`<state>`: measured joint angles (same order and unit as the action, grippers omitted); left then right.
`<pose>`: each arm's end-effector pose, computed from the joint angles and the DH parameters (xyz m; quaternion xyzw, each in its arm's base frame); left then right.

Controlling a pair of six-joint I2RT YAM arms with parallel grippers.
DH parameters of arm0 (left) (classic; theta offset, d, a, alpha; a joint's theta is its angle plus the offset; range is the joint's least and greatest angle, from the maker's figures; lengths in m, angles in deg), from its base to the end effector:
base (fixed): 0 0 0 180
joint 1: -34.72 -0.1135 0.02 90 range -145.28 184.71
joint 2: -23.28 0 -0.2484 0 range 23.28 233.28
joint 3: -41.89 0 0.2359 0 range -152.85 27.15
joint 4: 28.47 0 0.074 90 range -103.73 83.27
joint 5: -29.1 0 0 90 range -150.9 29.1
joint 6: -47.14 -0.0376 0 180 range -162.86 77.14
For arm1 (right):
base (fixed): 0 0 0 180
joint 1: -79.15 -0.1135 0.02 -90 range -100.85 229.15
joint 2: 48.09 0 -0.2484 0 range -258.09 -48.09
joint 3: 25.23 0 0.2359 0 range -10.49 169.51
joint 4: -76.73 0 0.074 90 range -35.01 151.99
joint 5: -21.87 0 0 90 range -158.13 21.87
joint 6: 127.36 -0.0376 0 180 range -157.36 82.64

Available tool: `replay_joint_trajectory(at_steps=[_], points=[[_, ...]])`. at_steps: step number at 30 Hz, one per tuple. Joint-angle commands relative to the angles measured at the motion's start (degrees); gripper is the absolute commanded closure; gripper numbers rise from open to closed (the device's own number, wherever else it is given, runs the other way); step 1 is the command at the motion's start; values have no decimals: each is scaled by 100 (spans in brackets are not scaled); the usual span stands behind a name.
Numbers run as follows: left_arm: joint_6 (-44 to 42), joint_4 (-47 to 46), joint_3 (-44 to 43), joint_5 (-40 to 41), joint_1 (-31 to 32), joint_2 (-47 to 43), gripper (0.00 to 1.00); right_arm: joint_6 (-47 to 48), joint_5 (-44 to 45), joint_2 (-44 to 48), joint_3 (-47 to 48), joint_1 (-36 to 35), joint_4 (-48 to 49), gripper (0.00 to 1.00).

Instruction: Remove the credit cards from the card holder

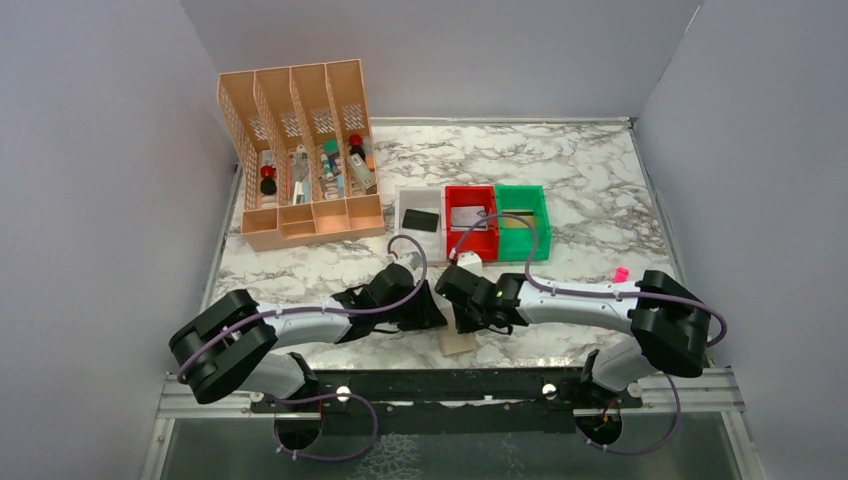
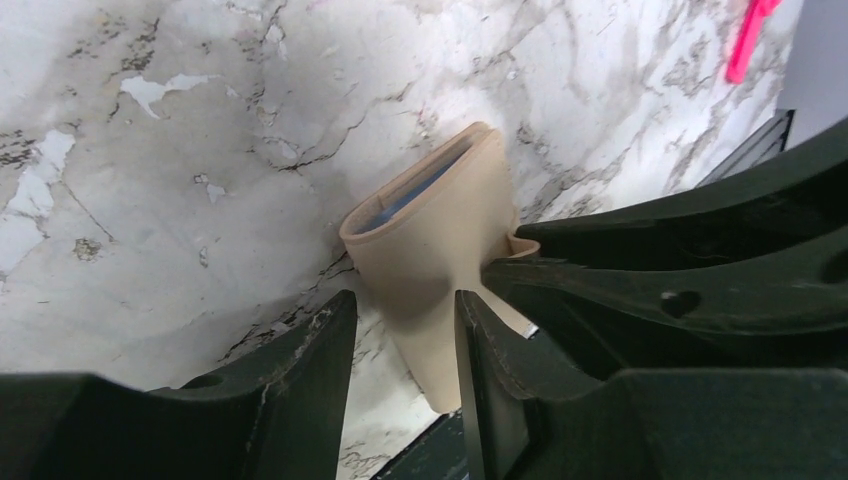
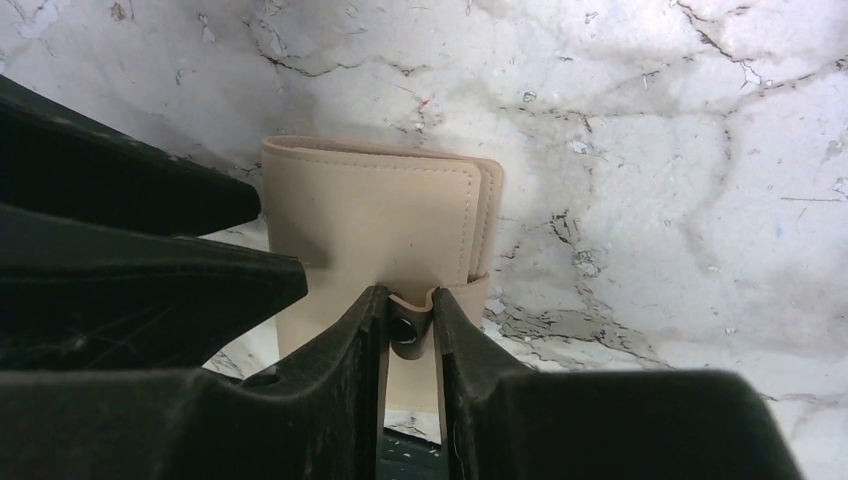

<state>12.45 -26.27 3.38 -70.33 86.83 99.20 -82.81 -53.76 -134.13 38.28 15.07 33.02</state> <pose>0.1379 -0.1873 0.1403 0.0098 0.9024 -0.3860 0.1912 0.1243 0.2345 0.1699 -0.1317 0.9623 0.0962 0.2178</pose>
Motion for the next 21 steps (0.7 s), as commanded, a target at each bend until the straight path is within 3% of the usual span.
replay_joint_trajectory(at_steps=[1, 7, 21], points=[[-8, -166, -88, 56, 87, 235, 58, -87, 29, 141, -113, -30, 203, 75], [-125, 87, -163, 349, 97, 366, 60, -178, 132, 392, -157, -25, 214, 75], [-352, 426, -303, 512, 101, 430, 62, -728, 801, 509, -225, 65, -611, 55]])
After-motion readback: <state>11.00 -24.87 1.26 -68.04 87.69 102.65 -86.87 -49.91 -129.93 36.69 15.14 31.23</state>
